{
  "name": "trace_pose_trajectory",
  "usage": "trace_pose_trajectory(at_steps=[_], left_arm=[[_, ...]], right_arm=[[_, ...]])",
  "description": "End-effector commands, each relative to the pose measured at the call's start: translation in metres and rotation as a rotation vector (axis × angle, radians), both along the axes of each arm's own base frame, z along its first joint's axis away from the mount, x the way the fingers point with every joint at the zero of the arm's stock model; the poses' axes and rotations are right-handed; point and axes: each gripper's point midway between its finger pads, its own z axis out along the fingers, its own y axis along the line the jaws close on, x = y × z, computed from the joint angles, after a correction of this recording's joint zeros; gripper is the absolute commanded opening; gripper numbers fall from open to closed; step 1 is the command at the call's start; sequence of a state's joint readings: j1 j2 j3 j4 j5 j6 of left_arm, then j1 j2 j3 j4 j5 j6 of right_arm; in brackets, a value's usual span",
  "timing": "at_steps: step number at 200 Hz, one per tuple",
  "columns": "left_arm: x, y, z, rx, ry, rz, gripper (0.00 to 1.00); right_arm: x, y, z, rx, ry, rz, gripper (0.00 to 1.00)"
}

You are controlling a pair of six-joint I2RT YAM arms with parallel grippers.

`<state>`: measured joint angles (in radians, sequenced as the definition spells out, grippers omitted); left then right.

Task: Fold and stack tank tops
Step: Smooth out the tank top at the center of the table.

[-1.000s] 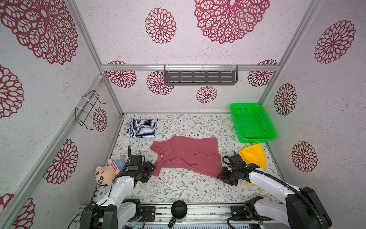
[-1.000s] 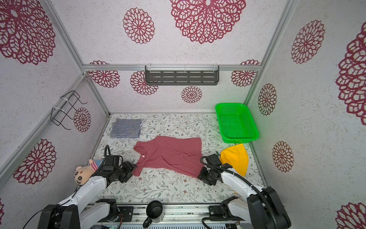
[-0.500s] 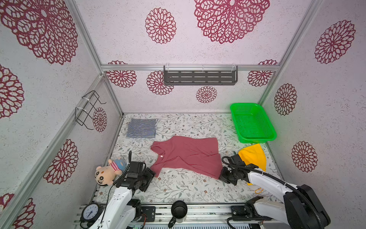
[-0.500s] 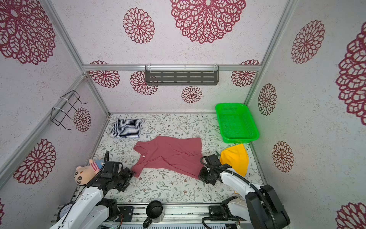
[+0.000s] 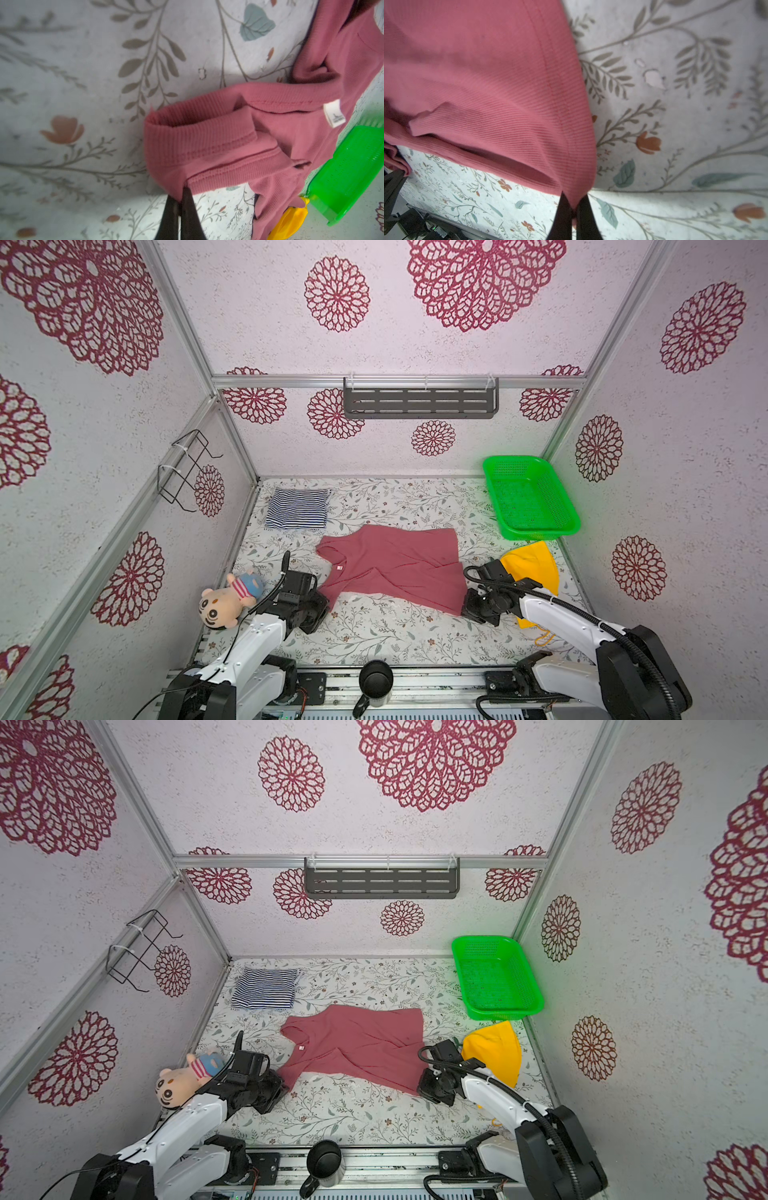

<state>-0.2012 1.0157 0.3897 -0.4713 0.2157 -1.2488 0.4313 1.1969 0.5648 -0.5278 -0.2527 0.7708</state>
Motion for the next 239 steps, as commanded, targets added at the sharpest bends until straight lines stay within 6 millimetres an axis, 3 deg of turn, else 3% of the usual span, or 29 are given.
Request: trace_pose_trajectory(at_steps=[1, 56, 95, 124, 148, 175, 201, 225, 239], left_arm=[[0.027, 0.009, 0.044, 0.068, -0.091, -0.04, 0.0], [0.063, 0.051, 0.177, 0.194, -0.297, -0.073, 0.0], [0.066, 0.064, 0.254, 0.266, -0.42, -0.1, 0.0], [0.065, 0.072, 0.295, 0.287, -0.498, -0.096, 0.0], [0.079, 0.069, 0.306, 0.269, -0.538, -0.12, 0.0], [0.124, 0.069, 0.294, 0.253, -0.562, -0.142, 0.0], [0.19, 0.072, 0.289, 0.246, -0.608, -0.158, 0.0], [0.256, 0.07, 0.309, 0.229, -0.689, -0.182, 0.0], [0.281, 0.063, 0.335, 0.237, -0.756, -0.204, 0.0]], right_arm=[[0.021, -0.01, 0.034, -0.084, -0.081, 0.086, 0.0], [0.073, -0.034, 0.143, -0.174, -0.307, 0.183, 0.0], [0.08, -0.033, 0.204, -0.183, -0.43, 0.261, 0.0], [0.085, -0.034, 0.241, -0.163, -0.511, 0.275, 0.0], [0.099, -0.036, 0.252, -0.181, -0.534, 0.285, 0.0], [0.137, -0.036, 0.257, -0.203, -0.585, 0.282, 0.0], [0.194, -0.027, 0.269, -0.153, -0.682, 0.3, 0.0], [0.252, -0.023, 0.301, -0.114, -0.77, 0.288, 0.0], [0.278, -0.021, 0.329, -0.103, -0.831, 0.28, 0.0]])
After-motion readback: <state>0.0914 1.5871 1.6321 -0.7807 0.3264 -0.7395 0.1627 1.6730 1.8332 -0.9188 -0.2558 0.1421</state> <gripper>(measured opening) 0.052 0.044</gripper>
